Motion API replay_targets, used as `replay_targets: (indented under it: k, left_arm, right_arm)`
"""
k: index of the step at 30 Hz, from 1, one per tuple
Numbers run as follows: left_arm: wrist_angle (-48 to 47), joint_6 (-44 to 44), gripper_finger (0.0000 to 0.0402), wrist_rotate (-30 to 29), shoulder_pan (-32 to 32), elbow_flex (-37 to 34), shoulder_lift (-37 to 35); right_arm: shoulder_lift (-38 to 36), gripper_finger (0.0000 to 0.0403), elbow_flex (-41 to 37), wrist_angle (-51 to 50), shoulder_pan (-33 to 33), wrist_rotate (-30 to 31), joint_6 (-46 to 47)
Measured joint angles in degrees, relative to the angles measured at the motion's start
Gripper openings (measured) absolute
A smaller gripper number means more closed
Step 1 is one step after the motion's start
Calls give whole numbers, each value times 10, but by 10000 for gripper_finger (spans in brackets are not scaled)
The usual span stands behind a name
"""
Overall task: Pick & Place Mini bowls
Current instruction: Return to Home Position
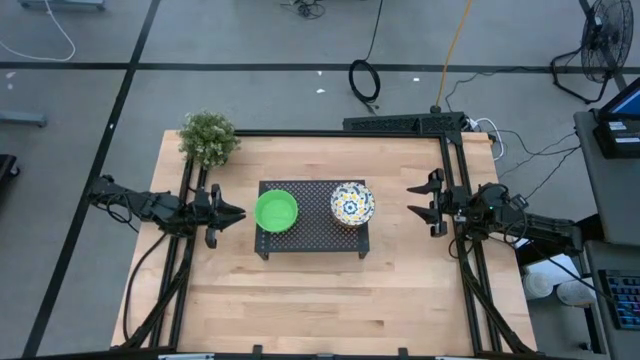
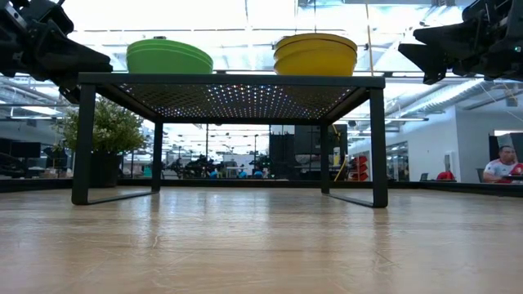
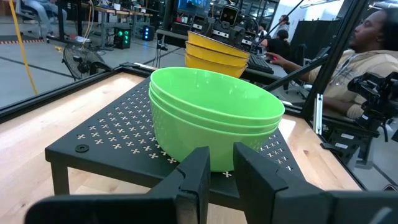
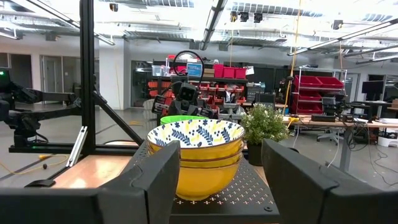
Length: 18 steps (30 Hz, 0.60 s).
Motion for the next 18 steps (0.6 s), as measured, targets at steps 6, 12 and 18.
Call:
replay_targets:
  k: [6,12,18]
  left_arm:
    - [0,0,74,0,0,0,0]
    - [0,0,74,0,0,0,0]
    - [0,0,74,0,0,0,0]
  right_arm:
    - [0,216,0,0,0,0,0]
    - [0,213,0,0,0,0,0]
    - [0,216,0,0,0,0,0]
